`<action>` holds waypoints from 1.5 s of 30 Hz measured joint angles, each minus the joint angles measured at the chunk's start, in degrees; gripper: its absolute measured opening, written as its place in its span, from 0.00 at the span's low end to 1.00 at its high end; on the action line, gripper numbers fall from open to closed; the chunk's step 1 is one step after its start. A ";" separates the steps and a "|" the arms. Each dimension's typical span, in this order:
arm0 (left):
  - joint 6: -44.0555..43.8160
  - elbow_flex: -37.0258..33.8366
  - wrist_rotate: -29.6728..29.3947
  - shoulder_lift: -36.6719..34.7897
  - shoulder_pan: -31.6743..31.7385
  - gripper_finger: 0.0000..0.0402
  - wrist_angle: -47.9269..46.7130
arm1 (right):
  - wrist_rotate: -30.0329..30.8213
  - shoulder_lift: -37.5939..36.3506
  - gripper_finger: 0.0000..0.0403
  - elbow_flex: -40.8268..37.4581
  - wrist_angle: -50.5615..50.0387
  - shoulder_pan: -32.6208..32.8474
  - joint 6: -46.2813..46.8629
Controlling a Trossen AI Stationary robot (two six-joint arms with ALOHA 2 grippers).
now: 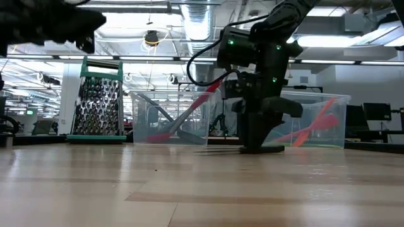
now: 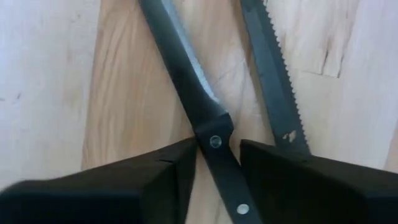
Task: Pick & Place Kitchen Items
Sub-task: Put the bottom silver knife into the bottom transparent bin
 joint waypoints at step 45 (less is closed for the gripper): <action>-1.31 -4.56 -2.30 1.24 0.09 0.01 5.48 | 2.24 -44.35 0.08 0.11 -0.47 23.98 39.96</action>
